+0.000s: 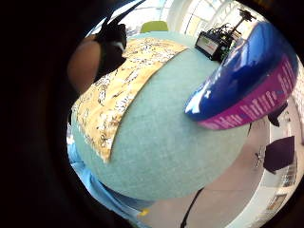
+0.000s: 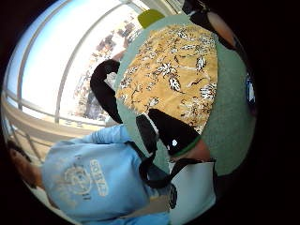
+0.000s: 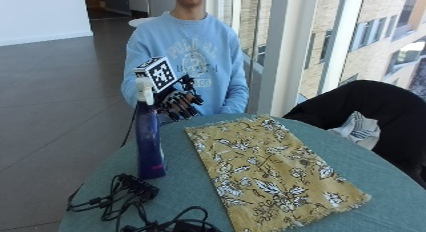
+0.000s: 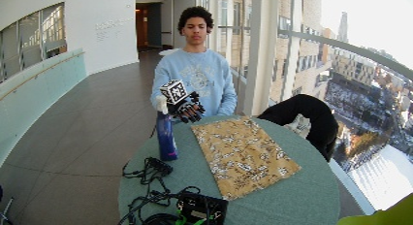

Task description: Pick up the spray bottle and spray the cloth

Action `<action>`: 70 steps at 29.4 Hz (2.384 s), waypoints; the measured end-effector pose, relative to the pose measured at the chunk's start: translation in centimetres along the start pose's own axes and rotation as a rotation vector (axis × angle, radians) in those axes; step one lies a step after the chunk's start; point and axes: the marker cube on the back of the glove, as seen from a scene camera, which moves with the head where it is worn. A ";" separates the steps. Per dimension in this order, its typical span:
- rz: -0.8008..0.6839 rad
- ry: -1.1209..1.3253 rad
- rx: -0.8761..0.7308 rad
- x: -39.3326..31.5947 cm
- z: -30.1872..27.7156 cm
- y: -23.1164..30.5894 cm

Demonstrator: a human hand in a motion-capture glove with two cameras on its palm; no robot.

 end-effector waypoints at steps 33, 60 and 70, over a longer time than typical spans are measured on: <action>0.411 -0.519 0.404 14.7 -6.0 -2.5; 0.423 -0.595 0.574 15.0 -4.1 -7.5; 0.359 -0.559 0.451 13.3 -5.5 -8.1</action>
